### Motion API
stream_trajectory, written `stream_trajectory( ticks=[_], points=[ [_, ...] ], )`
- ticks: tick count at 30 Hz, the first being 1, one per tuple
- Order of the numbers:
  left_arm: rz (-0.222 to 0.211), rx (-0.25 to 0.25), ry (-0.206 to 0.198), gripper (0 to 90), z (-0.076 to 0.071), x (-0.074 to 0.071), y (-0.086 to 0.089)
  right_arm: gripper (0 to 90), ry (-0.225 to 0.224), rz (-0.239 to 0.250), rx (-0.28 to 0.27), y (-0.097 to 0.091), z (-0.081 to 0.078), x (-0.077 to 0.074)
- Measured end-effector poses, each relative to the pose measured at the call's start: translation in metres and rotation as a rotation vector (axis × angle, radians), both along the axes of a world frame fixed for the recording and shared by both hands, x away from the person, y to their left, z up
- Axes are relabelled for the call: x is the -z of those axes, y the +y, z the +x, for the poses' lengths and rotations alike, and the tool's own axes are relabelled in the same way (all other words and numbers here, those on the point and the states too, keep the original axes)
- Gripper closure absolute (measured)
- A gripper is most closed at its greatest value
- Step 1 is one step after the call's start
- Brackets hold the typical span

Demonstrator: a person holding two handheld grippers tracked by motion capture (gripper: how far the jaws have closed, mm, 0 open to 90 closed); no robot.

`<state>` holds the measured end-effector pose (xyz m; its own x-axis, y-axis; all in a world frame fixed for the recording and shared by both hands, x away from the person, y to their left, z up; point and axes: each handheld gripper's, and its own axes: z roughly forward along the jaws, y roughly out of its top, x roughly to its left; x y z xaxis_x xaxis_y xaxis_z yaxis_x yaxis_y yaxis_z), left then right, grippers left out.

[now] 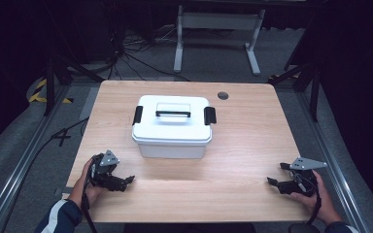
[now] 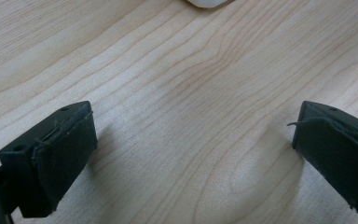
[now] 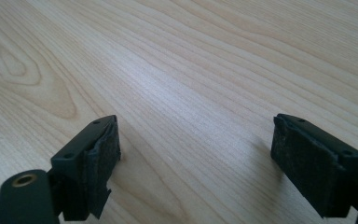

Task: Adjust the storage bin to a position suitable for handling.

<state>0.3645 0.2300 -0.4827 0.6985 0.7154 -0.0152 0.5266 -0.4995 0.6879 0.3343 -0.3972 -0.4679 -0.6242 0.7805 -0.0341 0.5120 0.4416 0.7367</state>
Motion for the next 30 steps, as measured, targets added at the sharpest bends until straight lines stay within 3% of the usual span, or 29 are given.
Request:
stream_trajectory(
  ticks=[11, 14, 20, 24, 30],
  points=[
    [0.002, 0.013, 0.0, 0.4, 0.0, 0.0, 0.0, 15.7, 0.021, -0.018, 0.007, 0.003, 0.003, -0.002],
    [-0.005, 0.01, 0.003, 0.3, 0.0, 0.0, 0.0, 15.8, 0.057, -0.05, -0.004, 0.005, 0.007, -0.006],
    [-0.003, 0.027, 0.002, 0.1, 0.002, 0.0, 0.0, 16.9, 0.135, -0.125, -0.085, 0.012, 0.02, -0.015],
    [-0.007, 0.027, 0.007, 0.1, 0.002, 0.0, 0.001, 22.1, 0.138, -0.177, -0.129, 0.021, 0.027, -0.022],
    [-0.004, 0.035, -0.003, 0.1, 0.003, 0.0, 0.001, 28.1, 0.076, -0.223, -0.203, 0.042, 0.041, -0.055]
  ],
)
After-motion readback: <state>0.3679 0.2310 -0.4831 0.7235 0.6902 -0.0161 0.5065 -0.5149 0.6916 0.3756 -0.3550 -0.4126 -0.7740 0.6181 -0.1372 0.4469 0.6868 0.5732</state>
